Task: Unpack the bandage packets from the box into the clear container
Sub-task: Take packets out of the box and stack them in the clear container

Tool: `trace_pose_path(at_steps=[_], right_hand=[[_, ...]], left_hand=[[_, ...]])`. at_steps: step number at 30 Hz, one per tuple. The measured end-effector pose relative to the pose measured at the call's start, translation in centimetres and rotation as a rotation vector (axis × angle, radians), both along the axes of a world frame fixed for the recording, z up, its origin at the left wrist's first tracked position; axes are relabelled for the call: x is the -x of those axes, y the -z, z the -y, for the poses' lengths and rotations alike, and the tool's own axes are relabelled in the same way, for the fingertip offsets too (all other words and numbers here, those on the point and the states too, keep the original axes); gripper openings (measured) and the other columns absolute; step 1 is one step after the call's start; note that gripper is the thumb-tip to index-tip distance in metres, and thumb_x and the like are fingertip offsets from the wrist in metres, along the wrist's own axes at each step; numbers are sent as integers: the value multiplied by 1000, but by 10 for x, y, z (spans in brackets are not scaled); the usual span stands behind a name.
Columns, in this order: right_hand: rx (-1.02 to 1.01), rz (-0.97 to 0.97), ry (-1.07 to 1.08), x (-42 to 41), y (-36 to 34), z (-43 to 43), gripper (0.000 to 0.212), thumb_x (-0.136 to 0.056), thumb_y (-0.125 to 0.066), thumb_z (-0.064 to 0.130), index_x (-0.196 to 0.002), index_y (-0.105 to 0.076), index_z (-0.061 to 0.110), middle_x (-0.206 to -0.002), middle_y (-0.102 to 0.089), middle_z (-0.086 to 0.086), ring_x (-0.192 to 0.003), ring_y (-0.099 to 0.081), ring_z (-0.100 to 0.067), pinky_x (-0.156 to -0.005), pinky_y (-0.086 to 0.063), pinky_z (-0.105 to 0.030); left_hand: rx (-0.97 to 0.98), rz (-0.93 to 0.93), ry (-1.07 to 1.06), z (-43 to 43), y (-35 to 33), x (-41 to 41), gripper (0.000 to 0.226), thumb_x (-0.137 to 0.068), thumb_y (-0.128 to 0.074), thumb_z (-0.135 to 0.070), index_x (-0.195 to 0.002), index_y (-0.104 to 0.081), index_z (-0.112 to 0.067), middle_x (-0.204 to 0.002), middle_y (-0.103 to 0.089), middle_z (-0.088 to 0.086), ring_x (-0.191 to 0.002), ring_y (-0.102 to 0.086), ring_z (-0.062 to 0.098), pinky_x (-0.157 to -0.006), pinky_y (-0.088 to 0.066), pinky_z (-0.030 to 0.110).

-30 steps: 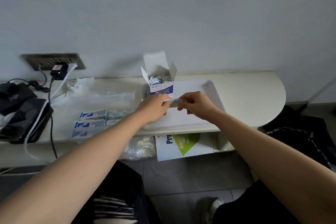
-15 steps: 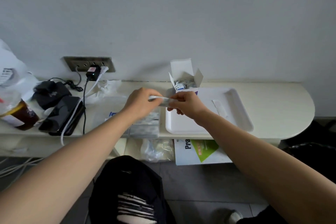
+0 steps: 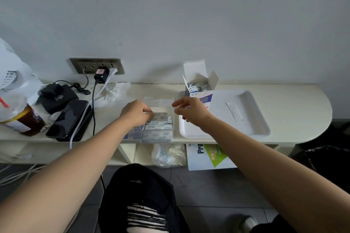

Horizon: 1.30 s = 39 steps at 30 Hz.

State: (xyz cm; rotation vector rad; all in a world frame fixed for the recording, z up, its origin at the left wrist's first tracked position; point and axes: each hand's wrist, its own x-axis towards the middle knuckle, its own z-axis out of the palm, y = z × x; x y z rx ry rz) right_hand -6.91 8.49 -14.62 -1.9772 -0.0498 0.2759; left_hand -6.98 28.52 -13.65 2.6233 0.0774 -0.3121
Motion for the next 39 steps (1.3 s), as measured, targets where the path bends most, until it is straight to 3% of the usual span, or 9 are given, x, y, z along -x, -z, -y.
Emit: trace_pose_path(at_steps=[6, 12, 17, 26, 28, 30, 34, 37, 39], right_hand=[[56, -40, -88, 4, 1, -7, 20, -87, -62, 11, -106, -65, 14, -82, -58, 1, -60, -53, -13, -57, -43, -19], [100, -49, -115, 3, 3, -9, 22, -88, -62, 13, -110, -65, 16, -80, -58, 3, -60, -53, -10, -55, -41, -16], [94, -49, -123, 4, 3, -8, 23, -88, -61, 12, -110, -64, 15, -82, -59, 1, -61, -53, -11, -57, -42, -18], [76, -49, -150, 4, 5, -5, 24, -88, -60, 11, -112, -63, 15, -85, -59, -1, -60, -53, -11, -54, -42, -15], [64, -34, -156, 4, 6, -3, 23, -88, -60, 11, -111, -63, 16, -84, -59, 1, -59, -54, -11, -53, -42, -15], [28, -2, -139, 3, 6, 2, 21, -89, -59, 10, -108, -64, 16, -83, -59, 2, -59, -54, -13, -55, -44, -17], [4, 73, -6, -2, 8, 27, 8, -89, -59, 12, -93, -65, 16, -81, -64, -2, -57, -54, -13, -58, -45, -21], [106, 74, 119, -6, 17, 60, 6, -89, -61, 17, -86, -65, 14, -76, -67, -1, -54, -53, -10, -54, -45, -19], [219, 54, 211, -8, 26, 88, 7, -87, -60, 16, -83, -66, 17, -77, -68, -1, -59, -56, -11, -59, -47, -23]], left_hand=[[-93, -122, 31, 13, 20, -9, 15, -87, -64, -28, -93, -74, -19, -93, -72, 0, -89, -63, 19, -77, -50, 29], [-153, -71, 93, 20, 26, -12, 12, -88, -64, -29, -98, -70, -26, -103, -66, 2, -96, -61, 21, -81, -49, 30], [-209, -25, 91, 22, 26, -12, 8, -88, -61, -29, -88, -68, -26, -103, -68, 1, -96, -62, 23, -84, -52, 34], [-140, -134, 138, 26, 27, -15, 19, -89, -55, -27, -74, -61, -20, -78, -60, 0, -76, -55, 19, -62, -40, 27], [-123, -72, 129, 26, 23, -15, 19, -91, -55, -26, -84, -69, -17, -85, -65, 0, -79, -60, 19, -66, -44, 27], [-78, 130, 79, 29, 15, -13, 19, -93, -55, -25, -93, -73, -20, -93, -71, -3, -80, -63, 17, -69, -49, 28], [61, 512, 14, 55, -7, -9, 16, -91, -54, -21, -85, -70, -19, -84, -71, -6, -73, -63, 17, -67, -51, 31], [85, 586, 79, 90, -12, -5, 5, -88, -58, -24, -90, -61, -21, -77, -62, -11, -69, -56, 13, -63, -43, 27], [106, 567, 127, 111, -7, -5, 5, -86, -59, -24, -90, -60, -22, -76, -60, -12, -68, -55, 13, -64, -43, 28]])
